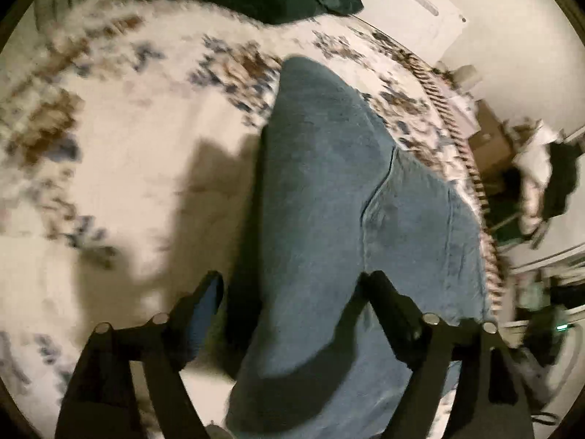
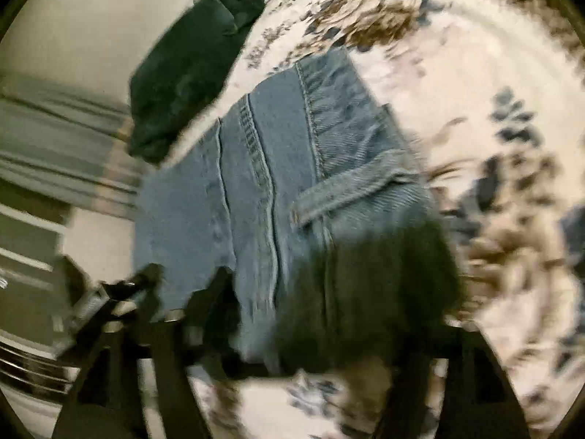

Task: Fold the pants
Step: 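Release the folded jeans and raise both grippers away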

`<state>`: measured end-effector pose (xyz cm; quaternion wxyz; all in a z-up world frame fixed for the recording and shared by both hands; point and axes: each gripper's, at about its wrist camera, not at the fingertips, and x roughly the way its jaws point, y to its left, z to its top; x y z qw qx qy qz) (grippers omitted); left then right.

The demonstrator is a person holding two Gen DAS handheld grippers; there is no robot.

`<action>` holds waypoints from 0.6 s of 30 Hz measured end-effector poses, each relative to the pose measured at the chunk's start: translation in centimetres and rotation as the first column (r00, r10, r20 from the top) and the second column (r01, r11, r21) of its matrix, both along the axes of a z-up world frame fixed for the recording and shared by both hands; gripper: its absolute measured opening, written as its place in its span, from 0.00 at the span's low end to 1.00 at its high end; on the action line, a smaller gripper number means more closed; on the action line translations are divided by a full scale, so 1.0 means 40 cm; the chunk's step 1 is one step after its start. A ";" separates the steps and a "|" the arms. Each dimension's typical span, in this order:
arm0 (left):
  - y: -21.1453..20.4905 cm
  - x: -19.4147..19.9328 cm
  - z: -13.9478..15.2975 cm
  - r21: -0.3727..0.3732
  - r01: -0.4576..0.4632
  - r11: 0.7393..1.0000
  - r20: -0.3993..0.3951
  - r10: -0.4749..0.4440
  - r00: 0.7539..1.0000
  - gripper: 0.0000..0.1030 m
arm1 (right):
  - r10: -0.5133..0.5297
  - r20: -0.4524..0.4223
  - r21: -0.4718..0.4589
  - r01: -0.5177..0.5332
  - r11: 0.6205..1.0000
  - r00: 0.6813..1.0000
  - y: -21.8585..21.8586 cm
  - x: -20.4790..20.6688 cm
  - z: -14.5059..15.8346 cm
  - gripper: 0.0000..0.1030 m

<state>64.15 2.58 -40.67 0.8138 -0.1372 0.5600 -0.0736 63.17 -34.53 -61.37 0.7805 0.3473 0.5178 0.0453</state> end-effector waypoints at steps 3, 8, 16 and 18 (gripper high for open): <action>-0.012 -0.056 0.057 0.101 -0.017 0.995 0.047 0.012 0.999 0.80 | 0.011 -0.019 -0.161 -0.014 0.987 1.000 -0.001 -0.037 0.070 0.91; -0.067 -0.161 0.183 0.289 -0.046 0.956 0.145 0.003 0.989 0.81 | 0.006 -0.041 -0.455 -0.024 0.890 0.999 0.024 -0.110 0.207 0.97; -0.115 -0.317 0.384 0.322 -0.062 0.945 0.227 -0.014 0.974 0.81 | 0.040 0.066 -0.611 0.009 0.792 0.997 0.065 -0.288 0.513 1.00; -0.127 -0.373 0.455 0.319 -0.066 0.945 0.252 -0.018 0.968 0.81 | 0.045 0.094 -0.621 0.023 0.783 0.995 0.075 -0.342 0.597 1.00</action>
